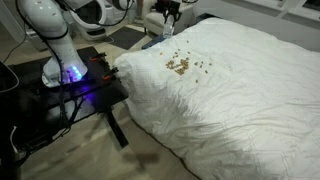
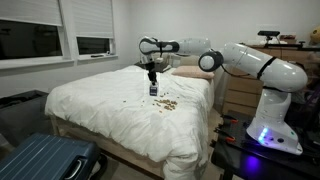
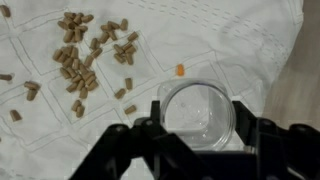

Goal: Pour the contents in the jar on the bed

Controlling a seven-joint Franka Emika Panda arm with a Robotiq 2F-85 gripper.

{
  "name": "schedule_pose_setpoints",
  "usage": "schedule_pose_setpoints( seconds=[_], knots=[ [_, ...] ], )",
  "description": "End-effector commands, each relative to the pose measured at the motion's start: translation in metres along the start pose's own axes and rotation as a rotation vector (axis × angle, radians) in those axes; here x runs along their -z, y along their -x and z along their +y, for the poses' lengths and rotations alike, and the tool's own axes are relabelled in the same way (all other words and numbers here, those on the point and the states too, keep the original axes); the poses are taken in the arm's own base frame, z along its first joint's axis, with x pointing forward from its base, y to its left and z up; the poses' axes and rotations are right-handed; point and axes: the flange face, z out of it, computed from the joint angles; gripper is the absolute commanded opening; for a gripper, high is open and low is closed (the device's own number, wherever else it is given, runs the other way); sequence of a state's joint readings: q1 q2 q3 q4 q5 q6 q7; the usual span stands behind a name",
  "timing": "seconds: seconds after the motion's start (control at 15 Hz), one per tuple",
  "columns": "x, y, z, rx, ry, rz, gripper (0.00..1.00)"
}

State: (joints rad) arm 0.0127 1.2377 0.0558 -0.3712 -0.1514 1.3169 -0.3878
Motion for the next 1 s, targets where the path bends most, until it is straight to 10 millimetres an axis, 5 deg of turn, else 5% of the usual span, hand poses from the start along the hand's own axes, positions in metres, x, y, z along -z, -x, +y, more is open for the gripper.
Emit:
schedule_pose_setpoints(
  seconds=[0.0,0.93],
  knots=[
    [-0.019,-0.012,0.004,0.013,0.049,0.018,0.45],
    [-0.113,-0.056,0.012,0.031,0.116,0.096,0.45]
  ],
)
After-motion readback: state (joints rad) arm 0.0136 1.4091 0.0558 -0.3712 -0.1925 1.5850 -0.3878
